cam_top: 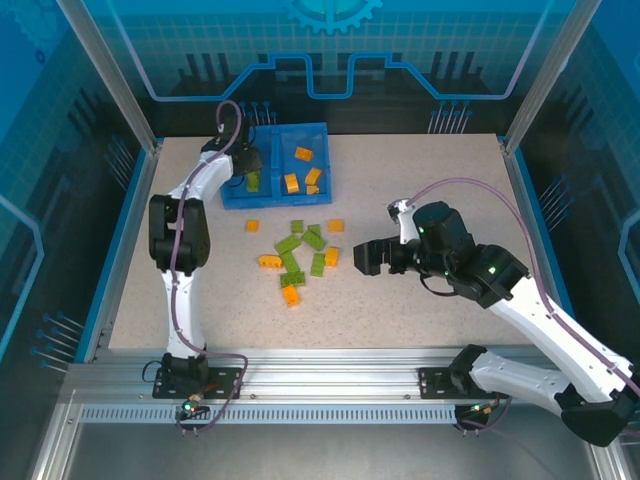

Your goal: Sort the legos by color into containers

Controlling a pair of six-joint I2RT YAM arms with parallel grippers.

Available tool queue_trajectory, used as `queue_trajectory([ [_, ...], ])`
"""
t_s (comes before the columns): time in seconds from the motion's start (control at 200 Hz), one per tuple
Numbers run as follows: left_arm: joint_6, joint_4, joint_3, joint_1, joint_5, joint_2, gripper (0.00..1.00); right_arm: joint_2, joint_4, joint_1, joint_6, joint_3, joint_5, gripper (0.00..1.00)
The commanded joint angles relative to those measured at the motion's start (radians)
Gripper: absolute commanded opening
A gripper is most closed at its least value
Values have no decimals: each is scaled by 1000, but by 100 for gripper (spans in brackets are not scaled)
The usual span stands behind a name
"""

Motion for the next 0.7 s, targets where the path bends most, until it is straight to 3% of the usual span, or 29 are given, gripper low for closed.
queue_trajectory([
  [0.0, -8, -6, 5, 3, 69, -80, 49, -10, -11, -15, 14, -7, 19, 100],
  [0.14, -48, 41, -122, -10, 152, -243, 46, 21, 18, -15, 11, -5, 4, 100],
  [0.31, -114, 143, -445, -74, 181, -570, 45, 80, 46, -15, -8, -1, -4, 100],
  [0.525, -111, 147, -840, -170, 73, -940, 46, 204, 66, 10, -52, 51, -12, 100],
  [0.695, -73, 64, -1011, -184, -4, -1041, 46, 320, 127, 49, -59, 96, -52, 100],
])
